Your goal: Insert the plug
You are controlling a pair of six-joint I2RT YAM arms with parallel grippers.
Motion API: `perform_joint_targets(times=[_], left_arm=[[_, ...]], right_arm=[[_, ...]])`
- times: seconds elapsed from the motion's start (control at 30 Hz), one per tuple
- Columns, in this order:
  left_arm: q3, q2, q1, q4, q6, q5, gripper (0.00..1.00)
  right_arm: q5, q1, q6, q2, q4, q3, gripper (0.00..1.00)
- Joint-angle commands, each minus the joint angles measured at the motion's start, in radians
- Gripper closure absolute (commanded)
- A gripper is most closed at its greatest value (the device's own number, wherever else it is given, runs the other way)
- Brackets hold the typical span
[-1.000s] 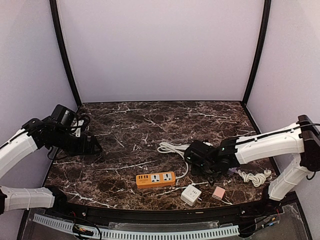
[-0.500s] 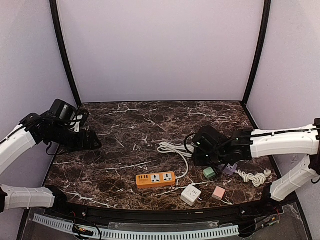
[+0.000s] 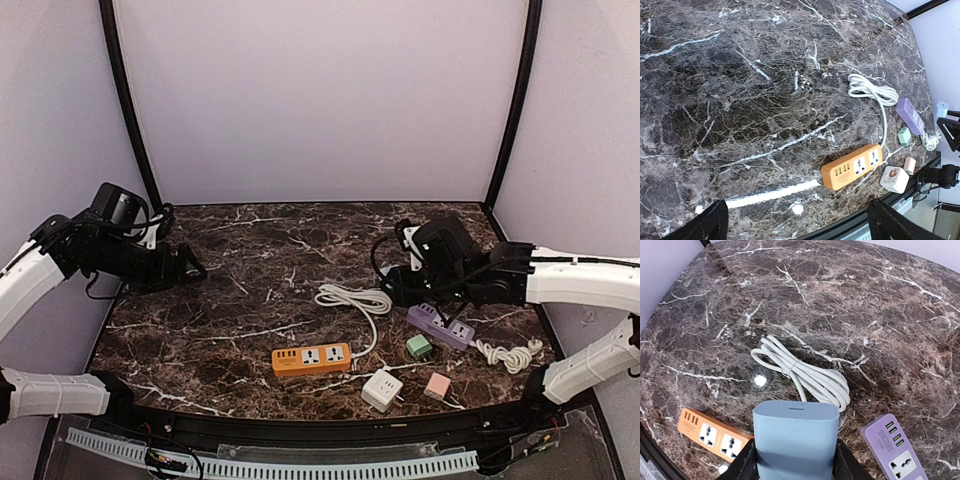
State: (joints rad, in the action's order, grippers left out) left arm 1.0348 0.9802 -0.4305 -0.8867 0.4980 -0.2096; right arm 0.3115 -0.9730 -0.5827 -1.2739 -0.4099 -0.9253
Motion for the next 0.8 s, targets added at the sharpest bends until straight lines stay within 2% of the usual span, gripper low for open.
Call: perform_joint_targets(times=[0.0,0.37,0.6,0.77], left_arm=[[0.055,0.013,-0.005,0.001,0.036,-0.089,0.03],[0.157,0.131,-0.007,0.136,0.132,-0.396,0.08],[0.205,0.219,-0.011,0.221,0.185,-0.526,0.13],[0.219,0.253,-0.022,0.237,0.178,-0.528,0.14]], right_arm=[[-0.078,0.016,0.188,0.056,0.136,-0.004,1.00],[-0.207,0.019,0.442,0.185,0.417,0.126,1.00],[-0.388,0.019,0.512,0.130,0.539,0.139,1.00],[-0.499,0.018,0.528,0.044,0.541,0.080,1.00]])
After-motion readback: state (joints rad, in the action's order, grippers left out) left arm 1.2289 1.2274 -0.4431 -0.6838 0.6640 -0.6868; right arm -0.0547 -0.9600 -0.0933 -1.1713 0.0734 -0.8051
